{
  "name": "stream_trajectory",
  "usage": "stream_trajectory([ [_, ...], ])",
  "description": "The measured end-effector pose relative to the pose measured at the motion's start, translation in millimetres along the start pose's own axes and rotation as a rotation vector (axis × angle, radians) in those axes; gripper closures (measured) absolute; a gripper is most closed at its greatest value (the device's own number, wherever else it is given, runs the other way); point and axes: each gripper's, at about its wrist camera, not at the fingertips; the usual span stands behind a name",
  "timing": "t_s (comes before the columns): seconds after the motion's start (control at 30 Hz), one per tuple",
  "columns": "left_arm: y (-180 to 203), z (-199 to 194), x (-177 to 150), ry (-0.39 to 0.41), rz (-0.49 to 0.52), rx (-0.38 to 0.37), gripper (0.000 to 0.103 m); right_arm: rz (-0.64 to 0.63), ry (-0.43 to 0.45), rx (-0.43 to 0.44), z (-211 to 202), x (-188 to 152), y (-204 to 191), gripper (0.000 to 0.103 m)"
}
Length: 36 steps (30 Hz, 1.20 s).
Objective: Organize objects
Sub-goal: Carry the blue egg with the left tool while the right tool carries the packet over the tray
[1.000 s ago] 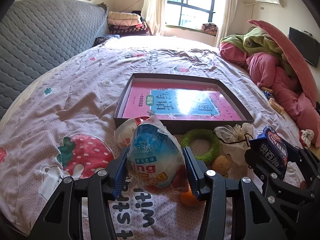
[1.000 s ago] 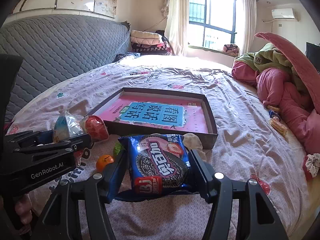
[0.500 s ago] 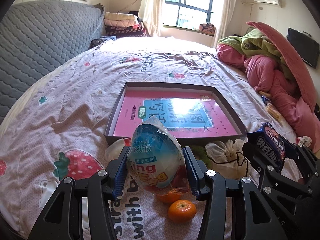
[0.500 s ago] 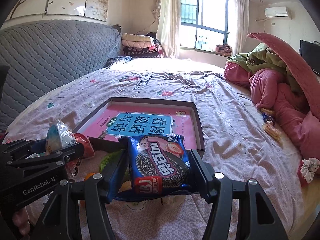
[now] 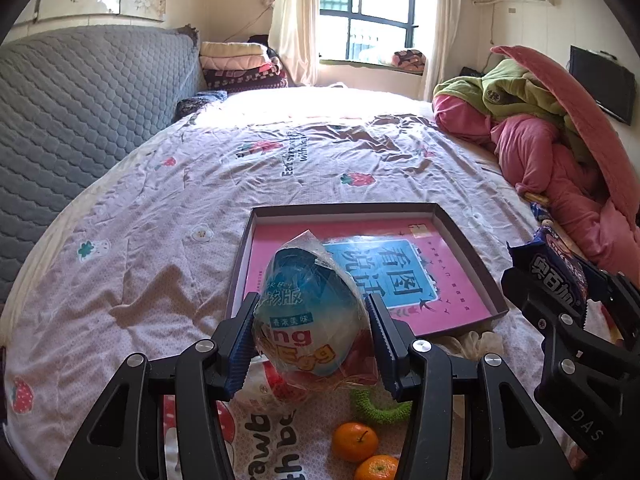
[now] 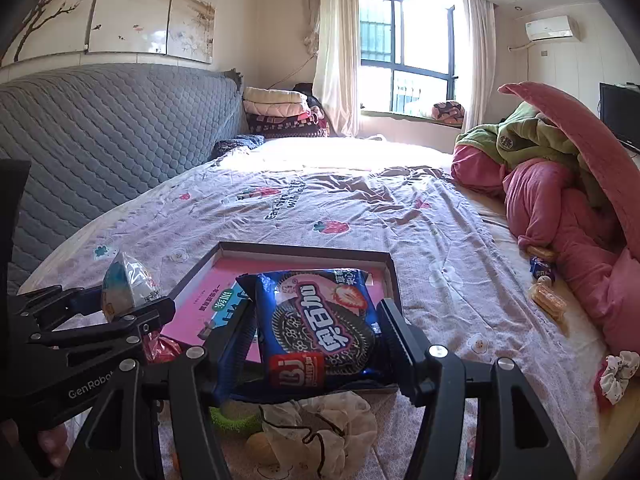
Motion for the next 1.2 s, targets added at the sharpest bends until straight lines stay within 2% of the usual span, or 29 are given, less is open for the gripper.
stream_trajectory([
  [0.3,3.2,6.0,17.5,0.012,-0.002,-0.01,0.049,-0.019,-0.01,-0.007,13.2,8.9,-6.4,0.041],
  [0.47,2.2,5.6,29.5,0.025,0.001,-0.019,0.049,-0.012,0.031,-0.024,10.6,30.3,2.2,0.041],
  [0.73,-7.2,9.3,47.7,0.056,-0.012,0.019,0.049,-0.009,0.075,-0.031,10.5,55.7,13.0,0.041],
  [1.2,-23.2,46.0,57.0,0.025,-0.031,0.044,0.049,0.002,0.022,-0.061,42.8,53.7,18.1,0.041],
])
Point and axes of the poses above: each gripper's, at about its wrist camera, not at the fingertips, and z roughly the way its jaws point, y to its right, x to its top, and after that the axes turned 2 degrees about z, right-handed
